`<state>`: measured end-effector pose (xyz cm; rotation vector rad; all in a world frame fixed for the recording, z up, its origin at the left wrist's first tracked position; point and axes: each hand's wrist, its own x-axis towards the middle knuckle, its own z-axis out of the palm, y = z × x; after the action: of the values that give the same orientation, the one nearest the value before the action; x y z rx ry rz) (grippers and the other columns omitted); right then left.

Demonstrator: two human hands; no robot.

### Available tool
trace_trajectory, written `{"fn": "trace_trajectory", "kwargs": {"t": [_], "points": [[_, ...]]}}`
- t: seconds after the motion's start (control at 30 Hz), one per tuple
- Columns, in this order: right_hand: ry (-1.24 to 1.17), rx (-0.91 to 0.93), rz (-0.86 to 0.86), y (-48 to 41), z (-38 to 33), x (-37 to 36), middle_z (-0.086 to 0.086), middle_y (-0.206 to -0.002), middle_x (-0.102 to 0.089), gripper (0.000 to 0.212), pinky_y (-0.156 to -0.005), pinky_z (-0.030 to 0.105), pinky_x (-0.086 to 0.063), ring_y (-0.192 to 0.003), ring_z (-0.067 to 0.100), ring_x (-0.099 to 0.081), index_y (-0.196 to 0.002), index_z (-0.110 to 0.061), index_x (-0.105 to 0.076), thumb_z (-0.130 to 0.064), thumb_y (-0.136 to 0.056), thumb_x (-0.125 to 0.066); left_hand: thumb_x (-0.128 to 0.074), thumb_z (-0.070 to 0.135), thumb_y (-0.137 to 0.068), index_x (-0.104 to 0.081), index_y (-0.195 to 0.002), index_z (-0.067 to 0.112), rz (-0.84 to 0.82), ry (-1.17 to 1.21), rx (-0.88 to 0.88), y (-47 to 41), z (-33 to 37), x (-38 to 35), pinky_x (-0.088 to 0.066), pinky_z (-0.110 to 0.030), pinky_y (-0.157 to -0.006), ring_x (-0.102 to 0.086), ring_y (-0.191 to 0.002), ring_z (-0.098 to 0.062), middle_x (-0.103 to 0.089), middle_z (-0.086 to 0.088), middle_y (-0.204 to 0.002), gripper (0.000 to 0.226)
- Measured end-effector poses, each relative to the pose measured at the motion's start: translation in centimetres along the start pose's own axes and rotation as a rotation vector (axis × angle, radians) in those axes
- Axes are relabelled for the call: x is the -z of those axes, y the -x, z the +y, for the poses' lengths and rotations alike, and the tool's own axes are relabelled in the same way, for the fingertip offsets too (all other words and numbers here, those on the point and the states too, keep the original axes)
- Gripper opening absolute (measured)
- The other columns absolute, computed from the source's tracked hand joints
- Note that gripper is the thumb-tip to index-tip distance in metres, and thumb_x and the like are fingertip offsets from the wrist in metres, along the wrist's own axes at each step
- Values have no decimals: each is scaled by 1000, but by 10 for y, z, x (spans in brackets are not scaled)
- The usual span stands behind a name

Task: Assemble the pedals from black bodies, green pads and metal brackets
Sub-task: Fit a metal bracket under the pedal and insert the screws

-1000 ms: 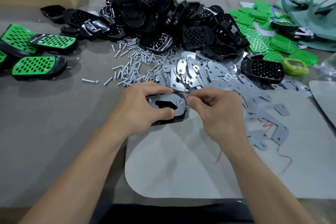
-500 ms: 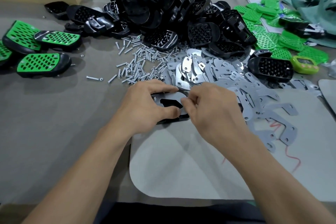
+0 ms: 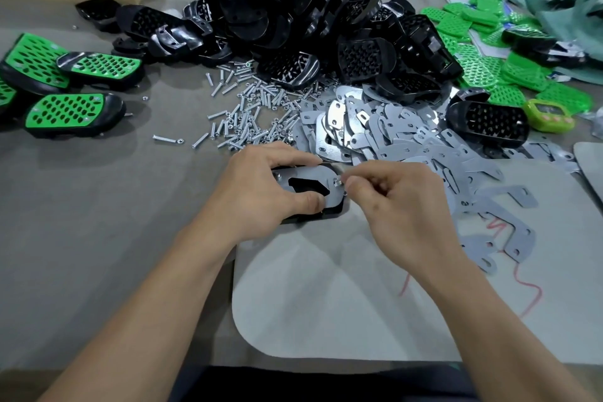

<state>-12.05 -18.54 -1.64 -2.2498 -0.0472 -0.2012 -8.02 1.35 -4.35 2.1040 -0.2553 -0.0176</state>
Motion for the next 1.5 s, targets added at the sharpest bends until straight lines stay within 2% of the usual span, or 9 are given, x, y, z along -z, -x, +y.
{"fn": "trace_trajectory", "kwargs": {"t": [0.13, 0.23, 0.47, 0.77, 0.9, 1.1, 1.23, 1.37, 1.5], "points": [[22, 11, 21, 2, 1, 3, -6, -50, -48, 23, -48, 17, -33, -48, 8, -39, -64, -16, -62, -31, -81, -63, -80, 61, -47, -77, -103, 45, -12, -2, 8, -1, 0, 1, -56, -29, -82, -68, -91, 1, -69, 27, -101, 58], [-129, -14, -92, 5, 1, 3, -11, -68, -67, 21, -58, 21, -44, -58, 9, -53, -94, -33, -77, -20, -80, -67, -79, 61, -47, -77, -104, 44, -13, -3, 7, -1, 1, 1, -56, -30, -84, -68, -92, 0, -69, 27, -101, 60], [65, 31, 60, 3, -4, -4, 3, -55, -45, 26, -45, 22, -29, -47, 12, -35, -81, -9, -71, -32, -82, -60, -77, 64, -46, -77, -103, 47, -28, -28, 10, 0, 2, 1, -53, -26, -86, -65, -98, 4, -67, 31, -105, 60], [290, 33, 113, 11, -19, -11, -10, -43, -45, 15, -64, 30, -50, -52, 14, -50, -75, -24, -72, -27, -86, -62, -79, 61, -45, -78, -100, 48, -42, -8, 23, -1, 3, 1, -57, -37, -90, -67, -96, 4, -68, 32, -103, 56], [475, 165, 18, 7, -26, -5, -2, -58, -58, 8, -61, 35, -45, -62, 29, -54, -81, -16, -70, -13, -87, -64, -80, 59, -46, -79, -103, 43, -38, 16, 18, -1, 3, 0, -57, -35, -89, -67, -95, 3, -69, 29, -103, 59], [982, 409, -354, -12, -58, 1, -6, -57, -34, 19, -53, 32, -16, -49, 14, -27, -66, -23, -29, -5, -64, -33, -87, 52, -53, -80, -109, 37, -57, 9, -3, -2, 2, 0, -56, -36, -88, -68, -96, -1, -71, 26, -101, 58], [865, 371, -333, -28, -40, 19, -3, -59, -43, 31, -47, 32, -24, -53, 19, -40, -65, -23, -36, -27, -93, -49, -78, 57, -48, -79, -106, 40, -55, 19, 15, 0, 3, 0, -57, -34, -84, -68, -93, 1, -70, 26, -102, 60], [553, 275, -387, -29, -34, 21, -1, -60, -57, 8, -55, 38, -45, -63, 22, -53, -80, -22, -55, -18, -85, -50, -77, 57, -49, -79, -104, 43, -57, 21, 17, 0, 5, 1, -56, -30, -82, -67, -91, 1, -69, 27, -102, 57], [807, 391, -361, -23, -38, 10, -5, -59, -39, 28, -45, 33, -21, -52, 16, -36, -74, -24, -31, -12, -85, -53, -83, 45, -54, -77, -98, 47, -62, 16, 5, 0, 5, 2, -56, -36, -85, -67, -93, -1, -70, 24, -100, 45]]}}
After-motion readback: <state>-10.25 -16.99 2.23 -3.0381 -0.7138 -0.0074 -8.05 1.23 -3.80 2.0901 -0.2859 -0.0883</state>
